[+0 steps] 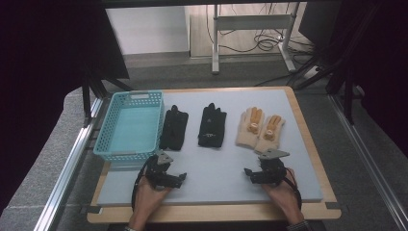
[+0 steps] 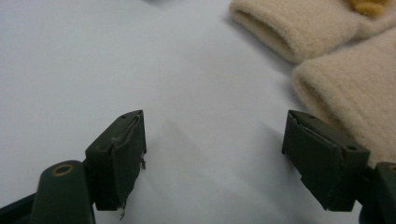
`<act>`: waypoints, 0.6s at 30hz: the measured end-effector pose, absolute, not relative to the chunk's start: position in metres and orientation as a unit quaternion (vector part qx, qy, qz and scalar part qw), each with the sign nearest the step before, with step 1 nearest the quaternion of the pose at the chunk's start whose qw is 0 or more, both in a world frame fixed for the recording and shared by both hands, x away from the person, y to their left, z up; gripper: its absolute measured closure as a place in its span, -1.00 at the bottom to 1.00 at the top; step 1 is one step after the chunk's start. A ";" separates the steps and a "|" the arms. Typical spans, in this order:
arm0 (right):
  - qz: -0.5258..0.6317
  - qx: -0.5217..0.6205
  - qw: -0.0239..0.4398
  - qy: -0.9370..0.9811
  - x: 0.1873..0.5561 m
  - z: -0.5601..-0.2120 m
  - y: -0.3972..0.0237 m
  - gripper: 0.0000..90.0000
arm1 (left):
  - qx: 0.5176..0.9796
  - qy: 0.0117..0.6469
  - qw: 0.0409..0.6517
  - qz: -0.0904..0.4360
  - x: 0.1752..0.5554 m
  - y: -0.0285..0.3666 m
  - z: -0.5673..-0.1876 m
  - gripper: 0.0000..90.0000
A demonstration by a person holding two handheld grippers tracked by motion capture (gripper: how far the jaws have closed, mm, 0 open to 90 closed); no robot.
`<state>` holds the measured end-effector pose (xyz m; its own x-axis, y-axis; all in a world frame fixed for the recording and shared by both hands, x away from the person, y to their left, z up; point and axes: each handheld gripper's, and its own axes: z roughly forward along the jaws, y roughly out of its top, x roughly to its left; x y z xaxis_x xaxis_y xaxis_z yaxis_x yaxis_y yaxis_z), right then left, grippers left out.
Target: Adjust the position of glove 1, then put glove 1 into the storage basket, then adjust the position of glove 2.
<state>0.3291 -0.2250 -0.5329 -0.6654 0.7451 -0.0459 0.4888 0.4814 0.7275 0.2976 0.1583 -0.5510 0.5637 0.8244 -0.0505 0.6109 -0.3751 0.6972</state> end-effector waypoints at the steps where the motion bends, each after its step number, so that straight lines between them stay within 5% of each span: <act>1: 0.354 0.367 0.181 0.841 0.329 -0.533 -0.225 -0.53 | 0.814 0.441 0.344 0.155 0.298 0.158 -0.551 -0.96; 18: 0.348 0.371 0.183 0.841 0.329 -0.533 -0.224 -0.65 | 0.816 0.439 0.343 0.155 0.298 0.159 -0.551 -0.95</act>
<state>0.3293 -0.2241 -0.5332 -0.6577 0.7517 -0.0487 0.4977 0.4821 0.7210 0.2976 0.1587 -0.5510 0.5657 0.8232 -0.0485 0.6104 -0.3786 0.6957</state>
